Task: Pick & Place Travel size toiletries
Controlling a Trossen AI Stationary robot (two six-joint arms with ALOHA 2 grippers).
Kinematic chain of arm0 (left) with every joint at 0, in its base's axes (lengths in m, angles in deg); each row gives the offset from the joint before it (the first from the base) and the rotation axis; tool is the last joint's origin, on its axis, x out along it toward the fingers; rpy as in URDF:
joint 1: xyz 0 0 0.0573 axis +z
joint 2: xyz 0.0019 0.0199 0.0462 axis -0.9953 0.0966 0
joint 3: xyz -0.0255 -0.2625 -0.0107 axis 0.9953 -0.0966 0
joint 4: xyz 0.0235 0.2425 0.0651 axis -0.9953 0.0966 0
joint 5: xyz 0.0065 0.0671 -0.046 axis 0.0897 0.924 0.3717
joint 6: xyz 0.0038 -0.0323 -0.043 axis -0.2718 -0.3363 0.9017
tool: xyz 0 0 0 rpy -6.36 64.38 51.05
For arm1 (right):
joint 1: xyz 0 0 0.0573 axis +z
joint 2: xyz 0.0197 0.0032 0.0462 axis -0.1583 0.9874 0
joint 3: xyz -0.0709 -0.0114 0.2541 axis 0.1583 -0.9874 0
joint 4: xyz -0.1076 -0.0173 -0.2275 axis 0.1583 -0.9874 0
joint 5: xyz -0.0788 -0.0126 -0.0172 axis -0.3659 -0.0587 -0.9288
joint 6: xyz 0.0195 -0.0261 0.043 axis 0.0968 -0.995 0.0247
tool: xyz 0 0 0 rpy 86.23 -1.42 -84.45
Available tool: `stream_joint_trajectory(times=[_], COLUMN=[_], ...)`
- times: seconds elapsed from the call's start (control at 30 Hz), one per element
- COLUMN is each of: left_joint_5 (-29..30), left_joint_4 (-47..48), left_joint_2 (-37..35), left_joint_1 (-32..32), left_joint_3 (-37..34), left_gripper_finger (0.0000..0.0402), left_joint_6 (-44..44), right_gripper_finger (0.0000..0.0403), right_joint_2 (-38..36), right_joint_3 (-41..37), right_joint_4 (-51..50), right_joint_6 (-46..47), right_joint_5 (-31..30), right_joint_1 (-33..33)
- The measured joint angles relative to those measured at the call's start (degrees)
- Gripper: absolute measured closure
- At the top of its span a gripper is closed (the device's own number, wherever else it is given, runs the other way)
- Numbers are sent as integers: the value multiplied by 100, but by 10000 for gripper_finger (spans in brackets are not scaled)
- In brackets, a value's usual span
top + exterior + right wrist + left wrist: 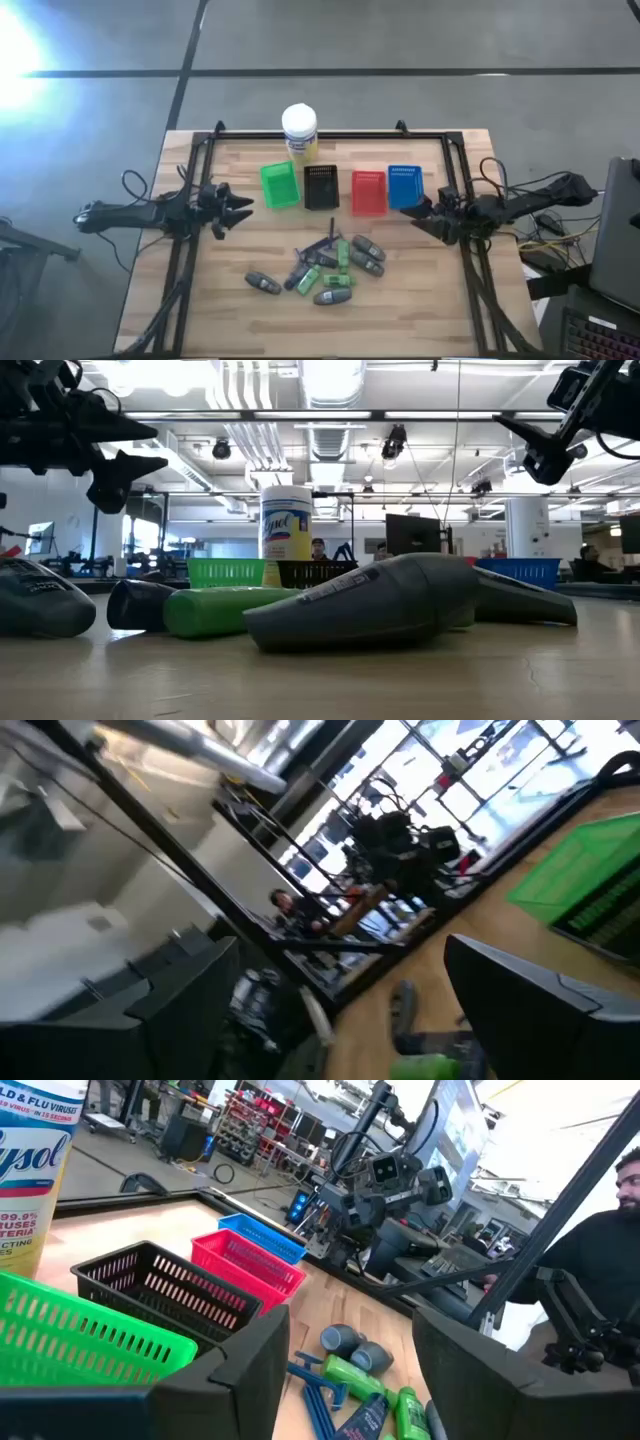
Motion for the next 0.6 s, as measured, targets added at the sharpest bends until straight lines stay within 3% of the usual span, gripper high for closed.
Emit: stream_joint_trajectory(times=[0.27, 0.43, 0.6], left_joint_5=[0, 0, 0], left_joint_4=[0, -1, 0], left_joint_2=[2, 1, 0], left_joint_1=[1, -1, -1], left_joint_3=[-1, 1, 1], left_gripper_finger=[184, 184, 184], left_joint_6=[1, -1, 0], right_gripper_finger=[80, 89, 99], right_joint_2=[-11, -20, -20], right_joint_3=[0, 0, 0], right_joint_4=[-133, -111, -91], right_joint_6=[-57, 1025, 1456], right_joint_5=[-61, -59, -59], right_joint_1=[0, 0, 0])
